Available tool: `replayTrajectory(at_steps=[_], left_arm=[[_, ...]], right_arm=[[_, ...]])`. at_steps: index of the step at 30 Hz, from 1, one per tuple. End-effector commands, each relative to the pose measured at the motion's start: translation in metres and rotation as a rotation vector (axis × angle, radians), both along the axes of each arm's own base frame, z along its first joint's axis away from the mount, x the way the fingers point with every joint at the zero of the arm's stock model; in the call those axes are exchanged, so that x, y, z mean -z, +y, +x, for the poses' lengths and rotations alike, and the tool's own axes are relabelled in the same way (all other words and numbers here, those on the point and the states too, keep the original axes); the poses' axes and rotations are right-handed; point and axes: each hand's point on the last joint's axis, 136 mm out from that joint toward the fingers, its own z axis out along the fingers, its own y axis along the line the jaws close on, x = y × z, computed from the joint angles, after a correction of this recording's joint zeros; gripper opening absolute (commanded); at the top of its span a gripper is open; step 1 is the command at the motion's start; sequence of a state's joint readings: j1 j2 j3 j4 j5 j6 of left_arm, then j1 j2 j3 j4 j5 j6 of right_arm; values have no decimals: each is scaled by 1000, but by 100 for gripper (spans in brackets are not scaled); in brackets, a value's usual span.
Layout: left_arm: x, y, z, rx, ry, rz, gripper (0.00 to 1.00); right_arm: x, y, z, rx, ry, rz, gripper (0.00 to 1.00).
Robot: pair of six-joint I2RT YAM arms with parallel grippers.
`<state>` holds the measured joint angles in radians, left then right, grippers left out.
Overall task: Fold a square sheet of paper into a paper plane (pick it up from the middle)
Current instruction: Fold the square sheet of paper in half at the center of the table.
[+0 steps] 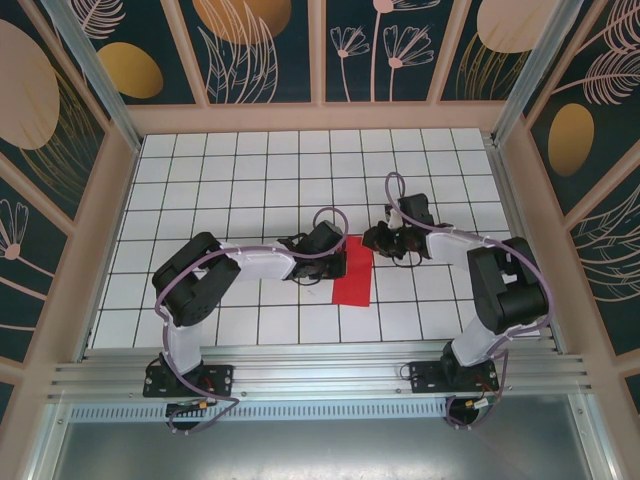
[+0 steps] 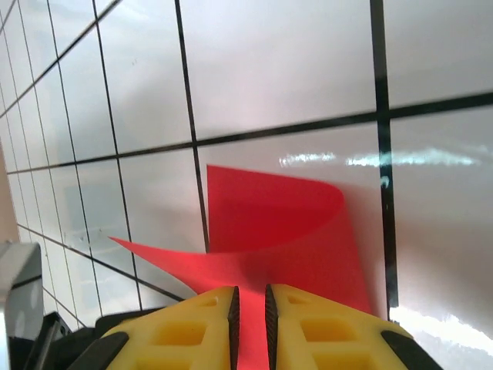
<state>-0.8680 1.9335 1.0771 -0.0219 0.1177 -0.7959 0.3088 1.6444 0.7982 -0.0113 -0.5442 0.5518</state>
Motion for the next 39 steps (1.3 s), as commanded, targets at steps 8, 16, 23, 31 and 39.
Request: replayTrajectory(at_steps=[8,16,23,31,39], left_arm=[[43,40,-27,2,95,182,0],[45,43,-30,-1,98,188,0],[43,42,-29,2,95,181,0],[43,44,-31,2,96,185,0],[43,47,-32,0,98,193,0]], right_arm=[[50,-20,-1,61,93,-81,20],[-1,-5,21,12,-15,-8,21],[23,-6,23,21,34,-17,21],[53,-24,22,84,99,-77,20],[-1,-10,34,36,1,15,20]])
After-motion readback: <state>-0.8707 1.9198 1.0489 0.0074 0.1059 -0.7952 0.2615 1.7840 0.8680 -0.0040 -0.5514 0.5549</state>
